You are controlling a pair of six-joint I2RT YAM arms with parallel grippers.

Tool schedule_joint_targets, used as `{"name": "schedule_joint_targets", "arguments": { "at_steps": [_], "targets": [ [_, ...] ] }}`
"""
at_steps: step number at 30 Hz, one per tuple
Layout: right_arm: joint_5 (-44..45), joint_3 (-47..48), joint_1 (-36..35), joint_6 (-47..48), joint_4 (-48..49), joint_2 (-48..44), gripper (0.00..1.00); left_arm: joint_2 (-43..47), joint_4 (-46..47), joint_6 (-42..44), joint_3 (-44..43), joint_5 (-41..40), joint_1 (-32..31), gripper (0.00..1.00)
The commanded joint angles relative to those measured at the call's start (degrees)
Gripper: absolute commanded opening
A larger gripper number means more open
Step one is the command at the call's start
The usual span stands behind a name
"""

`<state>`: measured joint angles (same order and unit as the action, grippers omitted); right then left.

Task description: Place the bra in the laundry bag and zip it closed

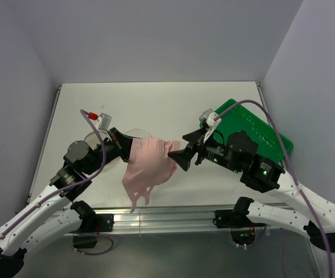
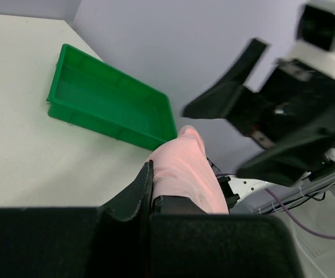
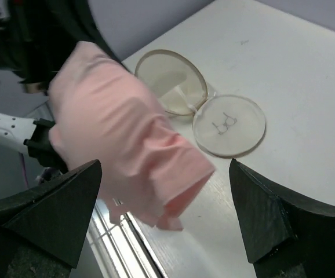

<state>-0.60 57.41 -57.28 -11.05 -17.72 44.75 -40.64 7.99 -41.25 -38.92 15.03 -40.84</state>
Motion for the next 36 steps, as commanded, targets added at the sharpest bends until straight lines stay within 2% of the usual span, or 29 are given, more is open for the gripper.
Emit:
{"name": "schedule_joint_targets", "arguments": {
  "at_steps": [1,6,10,13,19,20,25,26,28,29,30,32,35,36],
  "targets": [
    [-14.28,-5.36,7.08,-7.14,12.95,-1.07,0.98,1.97,6.59,-1.46,0.77,2.54,-0.12,0.00],
    [-19.35,-11.95,7.62,-11.17,21.04,-2.65,1.00,3.29,10.02,-3.04,3.40,3.25,-0.12,0.00],
    [-26.19,-19.86,7.62,-15.49,33.78,-3.88,1.00,2.94,11.96,-3.31,4.37,4.04,-0.20,0.00],
    [-27.70,-21.37,7.62,-17.34,36.96,-3.18,0.94,2.32,12.14,-3.04,4.29,4.05,-0.12,0.00],
    [-28.05,-22.86,7.62,-19.79,40.03,-2.21,0.71,2.67,12.14,-3.04,4.46,2.99,-0.12,0.00],
    [-27.96,-23.30,7.62,-20.32,41.00,-2.47,0.64,2.94,12.14,-3.04,4.72,2.82,-0.12,0.00],
    [-26.91,-24.27,7.62,-21.82,42.41,-2.30,0.49,4.96,9.86,-1.81,4.82,0.88,-0.12,0.00],
    [-26.73,-24.27,7.62,-21.91,42.41,-2.21,0.34,5.31,9.59,-1.64,4.81,0.53,-0.12,0.00],
    [-25.60,-24.71,7.62,-22.35,42.76,-2.30,0.23,5.22,8.89,-1.02,4.46,0.79,-0.12,0.00],
    [-24.55,-24.62,7.62,-22.35,42.76,-2.47,0.04,5.05,8.10,-0.76,4.03,1.58,-0.12,0.00],
    [-22.88,-24.19,7.62,-22.35,41.89,-2.65,0.00,4.96,6.70,0.03,3.24,2.19,-0.12,0.00],
    [-22.52,-23.31,7.79,-22.09,40.49,-2.57,0.00,5.05,3.90,1.17,2.19,3.08,-0.12,0.03],
    [-23.48,-22.25,8.14,-21.56,39.34,-2.39,0.00,6.45,-0.15,3.54,0.95,3.78,-0.12,0.16],
    [-25.13,-21.82,8.32,-21.30,39.42,-2.21,0.00,6.80,-3.12,4.77,0.60,4.48,-0.12,0.28]
  ]
}}
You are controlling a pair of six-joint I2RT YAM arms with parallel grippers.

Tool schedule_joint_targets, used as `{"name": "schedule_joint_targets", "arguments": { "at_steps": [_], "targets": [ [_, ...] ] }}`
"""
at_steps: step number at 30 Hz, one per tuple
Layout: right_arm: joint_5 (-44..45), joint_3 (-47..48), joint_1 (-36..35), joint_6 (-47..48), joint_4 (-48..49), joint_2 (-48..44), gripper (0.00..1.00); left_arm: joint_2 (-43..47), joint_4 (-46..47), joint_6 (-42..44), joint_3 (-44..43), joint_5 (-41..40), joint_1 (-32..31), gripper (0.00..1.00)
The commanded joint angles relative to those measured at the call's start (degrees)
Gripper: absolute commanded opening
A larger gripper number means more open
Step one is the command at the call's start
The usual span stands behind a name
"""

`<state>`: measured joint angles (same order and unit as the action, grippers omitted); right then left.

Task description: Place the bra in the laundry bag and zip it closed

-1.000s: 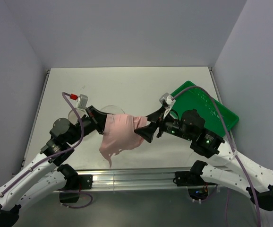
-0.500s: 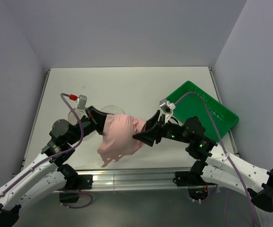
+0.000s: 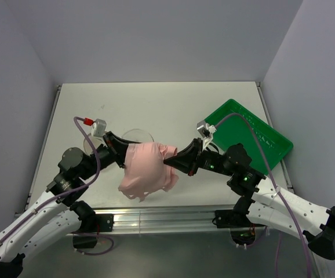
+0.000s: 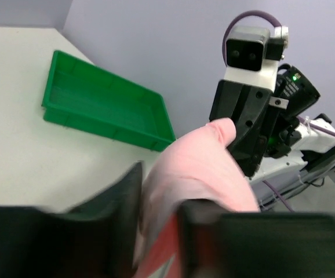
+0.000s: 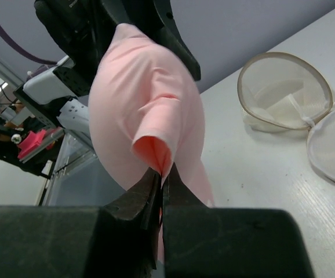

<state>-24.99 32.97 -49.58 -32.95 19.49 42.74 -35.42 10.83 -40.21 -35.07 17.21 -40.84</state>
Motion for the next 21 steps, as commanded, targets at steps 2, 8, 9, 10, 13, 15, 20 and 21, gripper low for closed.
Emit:
{"name": "schedule_joint_targets", "arguments": {
  "at_steps": [2,8,9,10,13,15,20,21],
  "targets": [
    [-1.72,2.97,1.41,1.13,2.22,0.67,0.00,2.28,-9.06,5.13,-4.65,3.44,-0.12,0.52],
    [-11.12,5.43,6.76,2.81,2.31,2.78,0.00,5.43,-20.48,8.56,-6.76,2.49,-0.12,0.87],
    [-11.74,5.96,7.39,2.72,2.31,2.70,0.00,6.32,-21.72,8.74,-6.59,1.17,-0.12,0.88],
    [-12.44,6.23,8.18,2.54,2.22,2.61,0.00,7.28,-23.90,8.83,-5.98,-2.32,-0.12,0.89],
    [-14.20,6.75,10.20,1.31,2.05,2.26,0.00,10.80,-27.77,7.78,-5.36,-9.62,-0.12,0.91],
    [-14.56,6.67,10.47,0.78,2.05,1.91,0.00,12.30,-29.63,7.42,-5.71,-12.02,-0.12,0.90],
    [-15.26,7.54,10.65,0.17,1.52,3.05,0.00,14.76,-32.71,8.47,-7.03,-19.56,-0.12,0.76],
    [-15.26,7.81,10.73,0.25,1.26,3.40,0.00,15.11,-32.89,8.48,-7.20,-20.37,-0.12,0.73]
  ]
}}
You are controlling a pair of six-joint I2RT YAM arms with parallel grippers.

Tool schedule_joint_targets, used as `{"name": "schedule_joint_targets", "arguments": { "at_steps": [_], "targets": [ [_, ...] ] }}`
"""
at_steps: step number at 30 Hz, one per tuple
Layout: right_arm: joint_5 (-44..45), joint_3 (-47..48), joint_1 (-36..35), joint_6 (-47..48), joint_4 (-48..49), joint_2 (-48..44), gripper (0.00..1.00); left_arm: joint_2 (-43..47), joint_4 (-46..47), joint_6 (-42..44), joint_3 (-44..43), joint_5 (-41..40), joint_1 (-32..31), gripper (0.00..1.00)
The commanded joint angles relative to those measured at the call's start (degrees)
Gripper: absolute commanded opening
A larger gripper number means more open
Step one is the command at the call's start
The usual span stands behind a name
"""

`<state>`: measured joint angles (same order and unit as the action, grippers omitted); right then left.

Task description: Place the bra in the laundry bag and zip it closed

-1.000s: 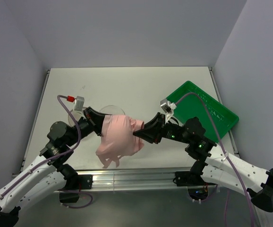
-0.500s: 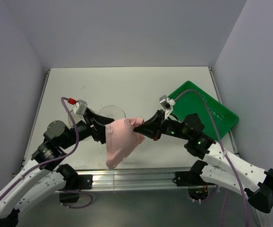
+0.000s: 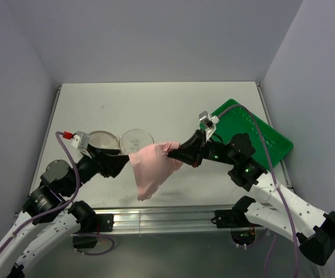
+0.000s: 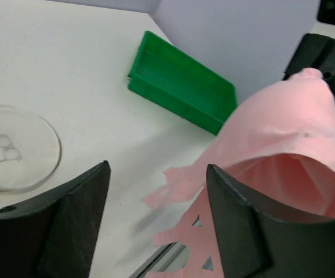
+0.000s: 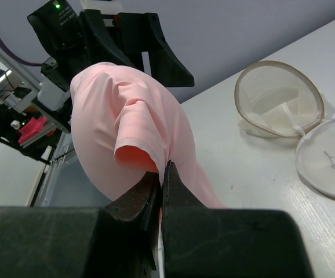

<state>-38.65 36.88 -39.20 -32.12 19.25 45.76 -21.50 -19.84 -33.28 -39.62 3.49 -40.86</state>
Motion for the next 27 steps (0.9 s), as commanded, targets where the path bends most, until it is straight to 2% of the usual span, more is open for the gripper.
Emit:
{"name": "schedule_joint_targets", "arguments": {
  "at_steps": [1,2,3,5,6,9,12,13,16,23,27],
  "targets": [
    [-1.77,3.98,0.53,-0.58,1.41,0.73,0.00,2.06,-2.14,1.72,-2.66,-6.65,-0.10,0.70],
    [-1.51,3.90,0.53,-0.40,1.06,0.91,0.00,2.68,-0.83,2.68,-2.49,-4.21,-0.10,0.62],
    [-1.25,3.90,0.62,-0.14,0.71,0.74,0.00,3.64,0.05,3.04,-1.96,-2.71,-0.10,0.59],
    [-0.72,3.64,1.40,1.00,-0.60,0.39,0.00,6.81,2.07,4.26,-1.17,0.89,-0.10,0.53],
    [-0.55,3.46,1.84,1.18,-0.70,0.04,0.00,8.21,4.08,4.53,-0.30,4.48,-0.10,0.53],
    [-0.64,3.28,2.55,2.06,-2.01,-0.23,0.00,10.86,6.47,4.80,-0.11,11.77,-0.10,0.67],
    [0.24,3.63,2.46,3.20,-3.77,0.21,0.00,7.97,7.43,4.54,-0.38,19.33,-0.10,0.96],
    [0.25,3.72,2.46,3.46,-3.86,0.73,0.00,5.87,8.14,3.84,-0.11,20.24,-0.10,0.99],
    [-1.24,3.46,2.46,3.38,-3.25,1.61,0.00,1.74,10.95,3.04,1.29,19.80,-0.10,0.99],
    [-2.56,1.97,2.46,5.05,-4.22,0.82,0.00,-4.07,22.81,0.85,3.76,25.25,-0.10,0.99],
    [-4.85,1.35,2.46,4.00,-2.90,0.74,0.00,-6.27,23.53,0.85,4.11,24.03,-0.10,0.99]
  ]
}}
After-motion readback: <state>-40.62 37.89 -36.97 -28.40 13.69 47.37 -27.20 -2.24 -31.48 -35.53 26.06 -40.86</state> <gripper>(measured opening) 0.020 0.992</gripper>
